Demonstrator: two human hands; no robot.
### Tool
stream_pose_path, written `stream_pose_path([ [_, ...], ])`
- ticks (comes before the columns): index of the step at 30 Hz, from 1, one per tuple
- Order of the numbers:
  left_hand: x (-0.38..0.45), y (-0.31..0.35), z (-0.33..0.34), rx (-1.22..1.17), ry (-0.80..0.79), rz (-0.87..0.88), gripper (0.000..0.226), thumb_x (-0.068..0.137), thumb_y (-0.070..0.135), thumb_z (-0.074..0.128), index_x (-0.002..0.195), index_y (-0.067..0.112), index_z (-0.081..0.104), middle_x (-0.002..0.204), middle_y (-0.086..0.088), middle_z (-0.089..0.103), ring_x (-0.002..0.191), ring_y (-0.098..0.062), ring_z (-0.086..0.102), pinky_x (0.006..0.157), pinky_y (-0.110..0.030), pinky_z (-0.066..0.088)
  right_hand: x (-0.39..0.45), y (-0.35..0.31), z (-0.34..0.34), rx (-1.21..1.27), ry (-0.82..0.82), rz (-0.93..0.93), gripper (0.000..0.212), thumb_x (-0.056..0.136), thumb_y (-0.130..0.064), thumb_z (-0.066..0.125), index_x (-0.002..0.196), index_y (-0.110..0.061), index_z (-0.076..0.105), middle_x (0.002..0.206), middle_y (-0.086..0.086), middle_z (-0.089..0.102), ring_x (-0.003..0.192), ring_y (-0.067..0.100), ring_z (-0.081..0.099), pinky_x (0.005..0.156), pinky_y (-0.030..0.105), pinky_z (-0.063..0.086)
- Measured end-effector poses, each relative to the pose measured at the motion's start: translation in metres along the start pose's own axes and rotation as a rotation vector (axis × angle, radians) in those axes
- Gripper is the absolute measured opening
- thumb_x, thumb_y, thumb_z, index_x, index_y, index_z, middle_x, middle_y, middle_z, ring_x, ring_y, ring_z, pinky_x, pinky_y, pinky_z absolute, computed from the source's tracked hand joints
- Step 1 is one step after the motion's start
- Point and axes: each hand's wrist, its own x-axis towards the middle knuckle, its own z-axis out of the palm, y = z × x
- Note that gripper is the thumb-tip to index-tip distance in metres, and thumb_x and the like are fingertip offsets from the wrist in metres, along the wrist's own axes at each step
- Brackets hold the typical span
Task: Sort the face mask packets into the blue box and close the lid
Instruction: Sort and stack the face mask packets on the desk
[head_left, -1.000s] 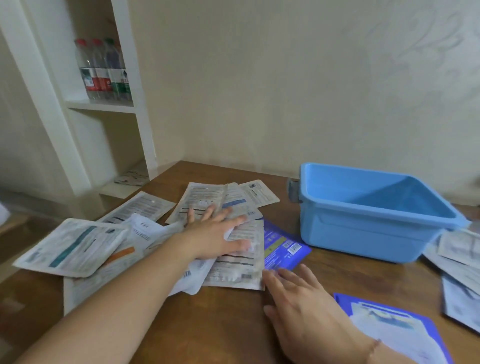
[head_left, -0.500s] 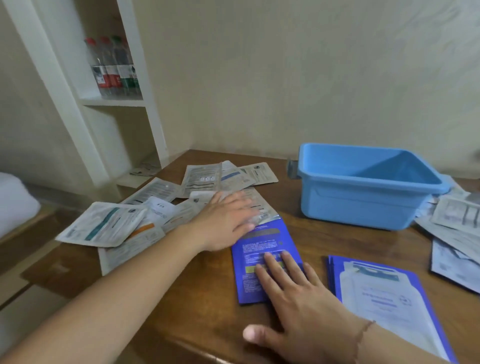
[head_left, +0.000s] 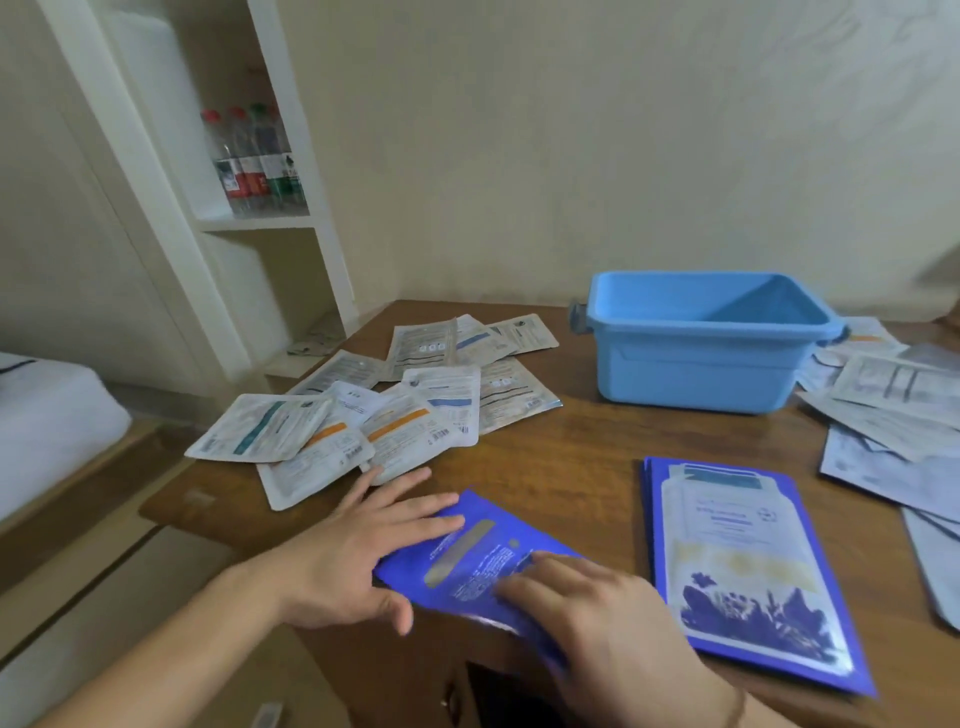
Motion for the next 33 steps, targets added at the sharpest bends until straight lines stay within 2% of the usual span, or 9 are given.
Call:
stream_pose_path([
  [3,0.001,0.020,0.008,-0.327,0.266,-0.230,0.065,0.059,0.076,0.071,0.121,0.062,0.057,0.143,0.032,0.043,0.141,0.004,0.027,0.122,-0.042,0.012,0.009,0.004,-0.030,0.510,0.135,0.371,0.009,0.092,-0.028,0.059,0.091,-0.034,0.065,0.072,-0.016,0.065,0.063,-0.003,0.057,0.056,0.016,0.044],
  [6,0.020,0.052,0.012,-0.889,0.590,-0.323,0.029,0.064,0.053,0.080,0.091,0.045,0.075,0.105,0.009,0.075,0.105,-0.009,0.067,0.098,-0.040,0.051,0.018,0.004,-0.054,0.983,0.199,0.799,0.017,0.094,-0.026,0.062,0.082,-0.019,0.071,0.062,-0.007,0.067,0.050,-0.003,0.054,0.045,0.013,0.037],
  [9,0.042,0.074,0.006,-1.311,0.642,-0.285,0.053,0.057,0.041,0.092,0.105,0.027,0.074,0.109,-0.010,0.074,0.104,-0.027,0.070,0.087,-0.044,0.058,0.015,0.008,-0.073,1.100,0.223,0.927,0.015,0.090,-0.029,0.066,0.084,-0.018,0.073,0.071,-0.002,0.074,0.057,0.005,0.066,0.049,0.017,0.044],
  [11,0.059,0.082,-0.001,-1.426,0.668,-0.298,0.058,0.065,0.026,0.087,0.118,0.019,0.066,0.109,-0.015,0.073,0.102,-0.030,0.070,0.080,-0.040,0.061,0.002,0.020,-0.089,1.005,0.297,0.873,0.006,0.087,-0.017,0.069,0.085,-0.021,0.072,0.069,0.002,0.074,0.053,0.014,0.066,0.048,0.021,0.047],
  [12,0.070,0.087,-0.005,-1.439,0.672,-0.315,0.055,0.070,0.018,0.081,0.122,0.017,0.061,0.107,-0.015,0.074,0.099,-0.029,0.071,0.078,-0.038,0.061,-0.008,0.028,-0.097,0.977,0.318,0.846,0.016,0.086,-0.009,0.069,0.092,-0.023,0.070,0.065,0.005,0.071,0.046,0.016,0.061,0.045,0.021,0.046],
  [18,0.163,0.132,-0.003,-1.076,0.560,-0.299,0.035,0.089,0.008,0.070,0.121,0.016,0.059,0.083,-0.010,0.076,0.073,-0.020,0.071,0.063,-0.024,0.056,-0.079,0.062,-0.120,0.577,0.175,0.919,0.038,0.077,-0.012,0.078,0.106,-0.036,0.068,0.057,-0.002,0.064,0.046,0.007,0.044,0.051,0.016,0.038],
  [22,0.201,0.146,0.020,-0.570,0.461,-0.241,0.046,0.086,0.024,0.074,0.130,0.022,0.059,0.065,0.007,0.060,0.056,0.001,0.051,0.061,-0.008,0.039,-0.106,0.074,-0.116,0.467,0.084,1.060,0.041,0.072,-0.032,0.081,0.109,-0.043,0.065,0.065,-0.007,0.069,0.052,0.012,0.057,0.066,0.028,0.052],
  [29,0.206,0.145,0.029,-0.269,0.354,-0.247,0.048,0.093,0.038,0.063,0.138,0.024,0.053,0.085,0.012,0.048,0.074,-0.001,0.047,0.064,-0.008,0.032,-0.111,0.070,-0.117,0.104,-0.053,0.938,0.022,0.067,-0.075,0.059,0.084,-0.069,0.046,0.086,-0.052,0.049,0.088,-0.018,0.052,0.064,0.008,0.045],
  [33,0.204,0.145,0.027,-0.315,0.320,-0.250,0.044,0.097,0.035,0.057,0.139,0.023,0.052,0.119,0.012,0.048,0.090,-0.001,0.052,0.076,-0.011,0.038,-0.119,0.079,-0.110,0.004,0.077,0.821,0.047,0.071,-0.088,0.040,0.093,-0.055,0.065,0.082,-0.032,0.060,0.081,-0.001,0.055,0.060,0.015,0.046],
])
